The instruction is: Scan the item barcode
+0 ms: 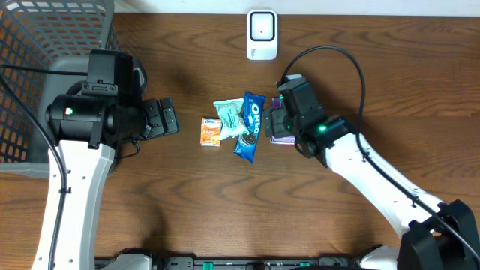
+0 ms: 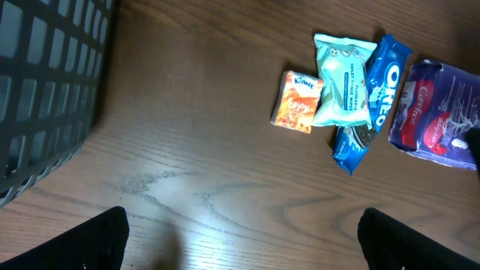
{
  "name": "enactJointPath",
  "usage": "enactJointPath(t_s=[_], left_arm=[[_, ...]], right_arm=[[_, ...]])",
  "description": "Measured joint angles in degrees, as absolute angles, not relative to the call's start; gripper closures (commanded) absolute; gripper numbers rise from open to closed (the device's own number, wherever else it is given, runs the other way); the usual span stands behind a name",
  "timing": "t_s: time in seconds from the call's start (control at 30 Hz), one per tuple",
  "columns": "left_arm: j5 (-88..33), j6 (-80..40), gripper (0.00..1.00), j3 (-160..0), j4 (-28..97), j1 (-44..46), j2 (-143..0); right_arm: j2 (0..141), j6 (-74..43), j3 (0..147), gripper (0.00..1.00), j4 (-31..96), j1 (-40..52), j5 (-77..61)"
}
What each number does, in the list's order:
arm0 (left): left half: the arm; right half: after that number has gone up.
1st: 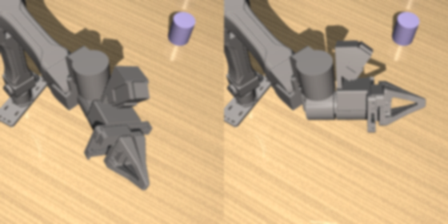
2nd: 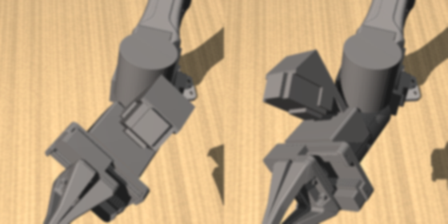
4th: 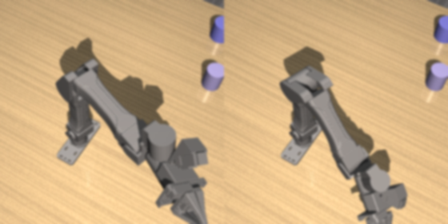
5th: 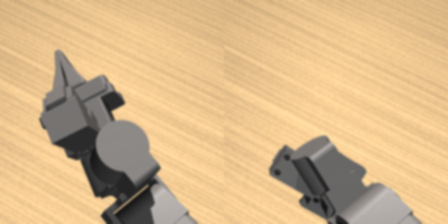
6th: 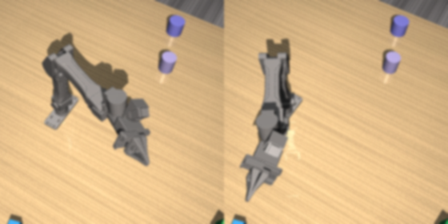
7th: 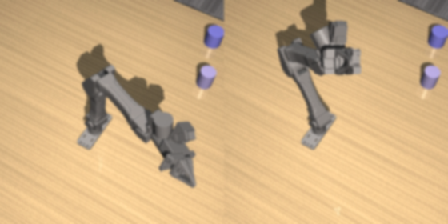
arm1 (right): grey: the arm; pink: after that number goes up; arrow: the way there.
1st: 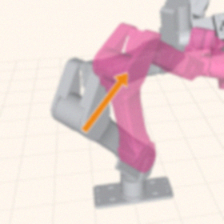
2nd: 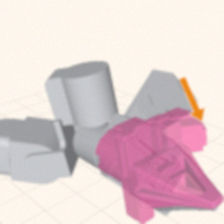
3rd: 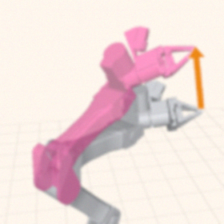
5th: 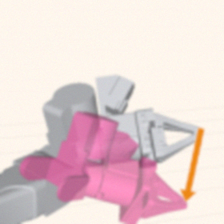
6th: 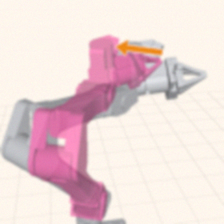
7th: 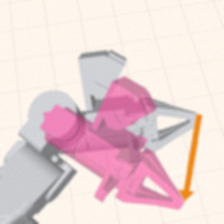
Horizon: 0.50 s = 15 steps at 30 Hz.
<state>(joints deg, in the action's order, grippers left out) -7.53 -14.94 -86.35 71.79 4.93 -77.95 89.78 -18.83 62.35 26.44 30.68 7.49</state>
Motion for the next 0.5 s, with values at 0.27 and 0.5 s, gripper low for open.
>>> enactJointPath(t_s=[0.27,0.5], left_arm=[[-7.55,-14.94,0.02,-86.35,71.81,4.93,-77.95],[-7.53,-14.94,0.02,-86.35,71.79,4.91,-77.95]], right_arm=[[89.93,-21.50,67.64,0.05,35.97,30.96,7.53],[90.72,-21.96,72.58,0.01,38.96,30.79,5.50]])
